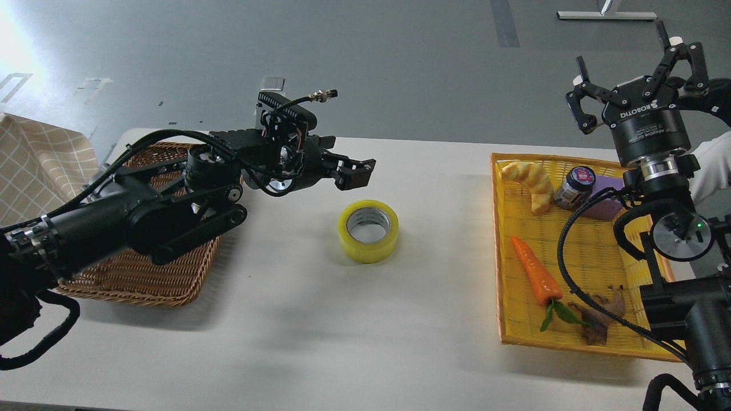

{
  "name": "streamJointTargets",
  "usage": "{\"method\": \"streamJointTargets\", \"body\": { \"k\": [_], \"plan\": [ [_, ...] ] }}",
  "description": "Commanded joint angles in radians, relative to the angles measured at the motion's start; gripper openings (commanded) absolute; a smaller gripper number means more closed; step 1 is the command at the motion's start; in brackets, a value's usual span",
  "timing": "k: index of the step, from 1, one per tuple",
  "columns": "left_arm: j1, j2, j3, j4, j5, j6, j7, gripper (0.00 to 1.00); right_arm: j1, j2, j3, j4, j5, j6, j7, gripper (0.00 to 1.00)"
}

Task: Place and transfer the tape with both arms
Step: 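Reach the left gripper toward the tape roll on the table, then grasp the tape roll's rim with the left gripper and lift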

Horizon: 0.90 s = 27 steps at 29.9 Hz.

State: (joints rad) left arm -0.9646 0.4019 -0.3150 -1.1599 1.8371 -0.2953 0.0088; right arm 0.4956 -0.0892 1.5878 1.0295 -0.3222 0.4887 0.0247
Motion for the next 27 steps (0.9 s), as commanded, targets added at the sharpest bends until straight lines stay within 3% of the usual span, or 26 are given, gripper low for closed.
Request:
{"method": "streamJointTargets", "body": {
  "k": [1, 19, 27],
  "plan": [
    [0.0, -0.023, 0.027, 0.002, 0.001, -0.001, 0.003, 0.98, 0.0, 0.0, 0.0, -0.003, 0.0, 0.0, 0.0, 1.0],
    [0.007, -0.063, 0.123, 0.023, 0.001, 0.001, 0.0, 0.95, -0.022, -0.003, 0.0, -0.003, 0.0, 0.0, 0.0, 1.0],
    [0.004, -0.066, 0.143, 0.097, -0.001, 0.002, 0.002, 0.95, -0.022, 0.0, 0.0, 0.0, 0.0, 0.0, 0.0, 1.0]
  ]
}}
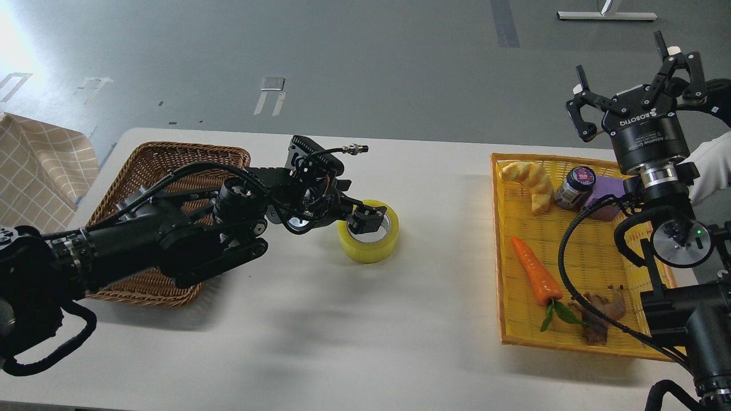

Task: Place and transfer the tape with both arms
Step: 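Grasp the tape roll's rim with the left gripper and lift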

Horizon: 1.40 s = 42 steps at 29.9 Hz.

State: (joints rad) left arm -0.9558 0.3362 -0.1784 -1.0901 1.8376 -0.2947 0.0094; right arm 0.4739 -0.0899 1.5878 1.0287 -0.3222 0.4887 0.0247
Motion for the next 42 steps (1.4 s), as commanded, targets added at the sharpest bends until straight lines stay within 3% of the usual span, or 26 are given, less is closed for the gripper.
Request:
{"method": "streamJointTargets", "body": {
  "k": [1, 12, 32, 37, 42],
  "plan": [
    [-0.004, 0.0, 0.007, 0.032, -0.001, 0.002, 0.001, 0.95, 0.0, 0.001, 0.0, -0.001, 0.0, 0.0, 0.0, 1.0],
    [0.008, -0.037, 0.008, 0.068, -0.001, 0.003, 0.0, 0.95, -0.001, 0.001, -0.002, -0.006, 0.0, 0.0, 0.0, 1.0],
    [0.011, -0.059, 0.069, 0.102, -0.004, 0.003, 0.0, 0.73, 0.0, 0.001, -0.002, -0.004, 0.0, 0.0, 0.0, 1.0],
    [0.017, -0.06, 0.069, 0.113, -0.008, 0.003, 0.006, 0.58, 0.0, 0.001, 0.0, -0.004, 0.0, 0.0, 0.0, 1.0],
    [0.015, -0.072, 0.069, 0.156, -0.008, 0.006, 0.006, 0.2, 0.0, 0.001, 0.0, -0.004, 0.0, 0.0, 0.001, 1.0]
  ]
}}
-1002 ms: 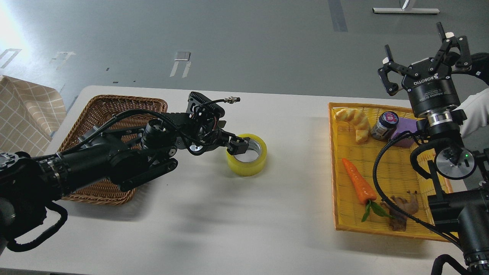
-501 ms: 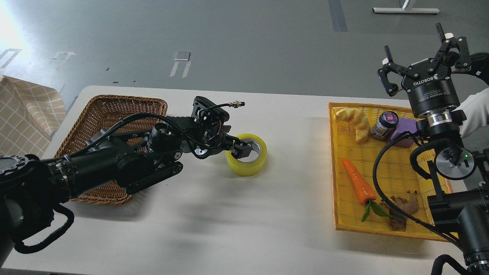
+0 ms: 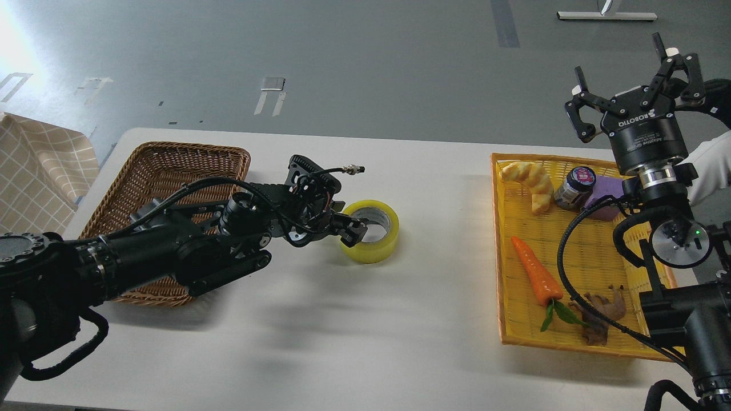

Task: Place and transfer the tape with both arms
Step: 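Grasp the tape roll's rim with the left gripper and lift, then carry the tape over the wicker basket and lower it inside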

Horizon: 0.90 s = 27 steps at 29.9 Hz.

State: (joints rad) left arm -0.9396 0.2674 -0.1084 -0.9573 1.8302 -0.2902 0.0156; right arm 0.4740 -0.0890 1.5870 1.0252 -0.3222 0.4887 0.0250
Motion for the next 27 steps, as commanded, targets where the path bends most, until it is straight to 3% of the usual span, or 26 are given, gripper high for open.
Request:
{"method": "streamJointTargets", "body": {
  "k": [1, 2, 15, 22, 27],
  "plan": [
    [-0.002, -0.005, -0.001, 0.028, 0.0, 0.003, -0.002, 0.13, 0.0, 0.0, 0.001, -0.002, 0.0, 0.0, 0.001, 1.0],
    [-0.002, -0.005, -0.001, 0.032, 0.0, 0.003, -0.003, 0.0, 0.0, 0.002, 0.001, -0.002, 0.0, 0.0, 0.001, 1.0],
    [-0.116, 0.001, -0.014, 0.018, -0.017, 0.043, -0.016, 0.0, 0.0, 0.002, 0.001, -0.004, 0.0, 0.0, 0.001, 1.0],
    [-0.223, 0.119, -0.01, -0.032, -0.129, 0.029, -0.043, 0.0, -0.002, 0.002, 0.001, -0.004, 0.0, 0.0, 0.001, 1.0],
    [-0.226, 0.231, -0.013, -0.04, -0.132, 0.013, -0.074, 0.0, -0.003, 0.002, 0.001, -0.002, 0.0, 0.0, 0.001, 1.0]
  ]
}}
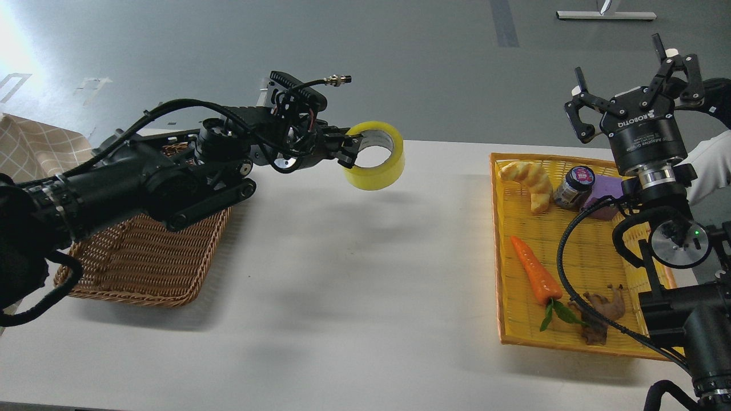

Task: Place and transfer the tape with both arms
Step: 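Carry the tape over the wicker basket and lower it inside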

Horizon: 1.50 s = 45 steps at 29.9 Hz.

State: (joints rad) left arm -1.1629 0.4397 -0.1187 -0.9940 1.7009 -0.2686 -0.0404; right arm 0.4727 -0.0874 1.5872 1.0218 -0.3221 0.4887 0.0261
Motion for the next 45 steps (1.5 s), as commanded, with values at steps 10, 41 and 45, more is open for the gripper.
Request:
{"method": "streamJointTargets", "body": {
  "k": [10, 41, 45],
  "plan": [
    [-0.003, 0.339, -0.002, -0.078, -0.003, -0.011, -0.091, 0.0, 0.0, 0.008, -0.001, 0.001, 0.0, 0.0, 0.0, 1.0],
    [0.262, 0.547, 0.01, -0.06, -0.007, 0.084, -0.167, 0.0, -0.002, 0.018, -0.012, 0.0, 0.0, 0.0, 0.0, 1.0],
    [0.282, 0.541, 0.008, -0.046, -0.007, 0.092, -0.167, 0.0, -0.003, 0.018, -0.012, 0.001, 0.0, 0.0, 0.0, 1.0]
  ]
}}
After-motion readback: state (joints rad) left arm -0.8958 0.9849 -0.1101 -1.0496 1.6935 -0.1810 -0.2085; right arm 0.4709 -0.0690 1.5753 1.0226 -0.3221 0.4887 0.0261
